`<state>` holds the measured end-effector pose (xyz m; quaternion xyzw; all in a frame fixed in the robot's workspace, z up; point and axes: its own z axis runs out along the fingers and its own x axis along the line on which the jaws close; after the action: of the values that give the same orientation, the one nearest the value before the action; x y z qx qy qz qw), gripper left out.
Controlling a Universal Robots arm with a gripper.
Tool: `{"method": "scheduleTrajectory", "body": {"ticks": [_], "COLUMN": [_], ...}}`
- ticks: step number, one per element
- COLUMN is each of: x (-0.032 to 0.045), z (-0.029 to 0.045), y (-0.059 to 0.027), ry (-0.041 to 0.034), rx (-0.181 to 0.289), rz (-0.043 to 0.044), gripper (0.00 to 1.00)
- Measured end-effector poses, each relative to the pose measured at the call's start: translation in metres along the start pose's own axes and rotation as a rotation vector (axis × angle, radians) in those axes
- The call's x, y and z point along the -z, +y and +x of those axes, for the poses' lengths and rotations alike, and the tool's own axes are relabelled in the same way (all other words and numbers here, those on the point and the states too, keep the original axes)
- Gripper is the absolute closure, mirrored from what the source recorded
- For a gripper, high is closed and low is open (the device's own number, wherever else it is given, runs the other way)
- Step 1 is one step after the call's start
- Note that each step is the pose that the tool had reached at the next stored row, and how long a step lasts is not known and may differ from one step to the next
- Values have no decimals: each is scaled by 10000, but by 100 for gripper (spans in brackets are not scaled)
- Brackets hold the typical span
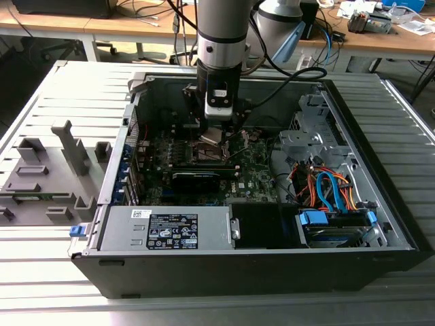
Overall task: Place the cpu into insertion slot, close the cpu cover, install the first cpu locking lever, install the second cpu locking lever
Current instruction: 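Place the cpu into insertion slot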
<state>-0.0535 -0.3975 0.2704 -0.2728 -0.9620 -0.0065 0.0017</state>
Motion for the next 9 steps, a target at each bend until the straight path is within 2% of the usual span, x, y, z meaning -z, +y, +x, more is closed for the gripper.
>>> {"method": "scheduleTrajectory", "body": {"ticks": [9], "x": [-2], "z": [0], "y": [0], "ry": [-9], "rx": [-257], "rz": [7], "gripper": [46]}}
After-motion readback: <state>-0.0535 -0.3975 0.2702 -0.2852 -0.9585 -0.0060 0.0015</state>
